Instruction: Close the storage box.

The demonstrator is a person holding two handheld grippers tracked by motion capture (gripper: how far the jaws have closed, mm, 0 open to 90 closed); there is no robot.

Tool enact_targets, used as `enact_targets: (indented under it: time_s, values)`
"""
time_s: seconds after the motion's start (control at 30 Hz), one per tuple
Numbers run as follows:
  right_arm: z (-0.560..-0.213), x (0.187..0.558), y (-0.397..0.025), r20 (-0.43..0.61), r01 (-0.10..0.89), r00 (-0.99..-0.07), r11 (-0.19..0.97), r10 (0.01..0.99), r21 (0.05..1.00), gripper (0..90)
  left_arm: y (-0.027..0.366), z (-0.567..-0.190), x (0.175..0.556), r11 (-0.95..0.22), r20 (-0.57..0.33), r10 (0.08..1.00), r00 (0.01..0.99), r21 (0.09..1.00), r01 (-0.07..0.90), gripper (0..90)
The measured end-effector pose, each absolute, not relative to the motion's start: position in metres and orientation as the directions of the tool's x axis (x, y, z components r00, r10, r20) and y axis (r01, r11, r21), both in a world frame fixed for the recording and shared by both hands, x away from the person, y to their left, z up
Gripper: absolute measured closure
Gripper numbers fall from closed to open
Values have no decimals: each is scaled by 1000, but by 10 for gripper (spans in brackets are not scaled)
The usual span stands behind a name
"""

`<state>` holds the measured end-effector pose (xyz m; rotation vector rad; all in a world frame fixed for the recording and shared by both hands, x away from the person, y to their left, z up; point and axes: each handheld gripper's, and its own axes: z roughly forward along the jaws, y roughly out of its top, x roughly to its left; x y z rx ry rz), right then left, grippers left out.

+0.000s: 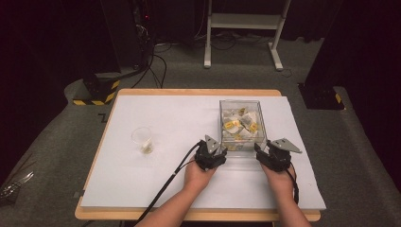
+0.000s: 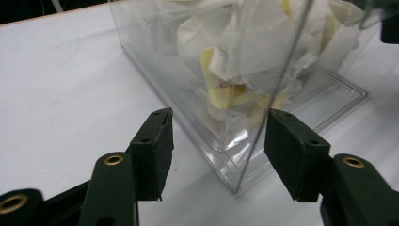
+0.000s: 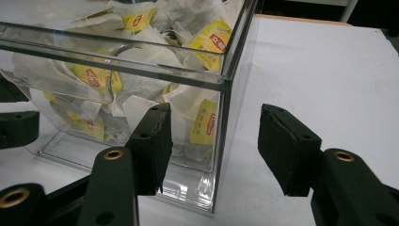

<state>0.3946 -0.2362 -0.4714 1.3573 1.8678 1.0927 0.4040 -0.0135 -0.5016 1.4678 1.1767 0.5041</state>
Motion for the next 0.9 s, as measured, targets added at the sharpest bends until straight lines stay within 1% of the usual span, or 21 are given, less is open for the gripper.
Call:
enact_targets:
  time_s: [0.1, 0.23, 0.43, 0.5, 0.57, 0.63, 0.7, 0.83, 0.9]
  values:
    - [-472, 393, -235, 9, 479, -306, 146, 952, 866, 461, -9, -500, 397, 126, -296, 855, 425, 915, 384, 411]
    - [-474, 386, -237, 12, 475, -320, 150, 947, 867, 460, 5, -499, 386, 119, -299, 841, 451, 915, 385, 401]
    - [-481, 371, -244, -2, 487, -336, 175, 942, 856, 460, 44, -498, 368, 65, -272, 838, 473, 910, 409, 397]
    - [-484, 367, -248, -10, 500, -337, 188, 942, 845, 460, 56, -499, 363, 59, -279, 836, 472, 902, 428, 395]
    - [-487, 364, -253, -30, 511, -335, 208, 942, 834, 459, 74, -503, 357, 28, -263, 844, 468, 892, 451, 389]
    - [-490, 362, -258, -30, 537, -331, 214, 943, 816, 449, 86, -505, 352, 30, -257, 854, 452, 892, 450, 383]
    - [-493, 360, -263, -34, 560, -322, 219, 946, 799, 444, 101, -508, 348, -12, -223, 862, 455, 889, 458, 383]
    - [-500, 358, -271, -57, 612, -311, 246, 949, 752, 410, 126, -512, 342, -12, -220, 880, 422, 876, 482, 373]
    - [-500, 357, -272, -50, 628, -305, 241, 951, 740, 397, 138, -514, 339, -27, -216, 882, 419, 863, 504, 365]
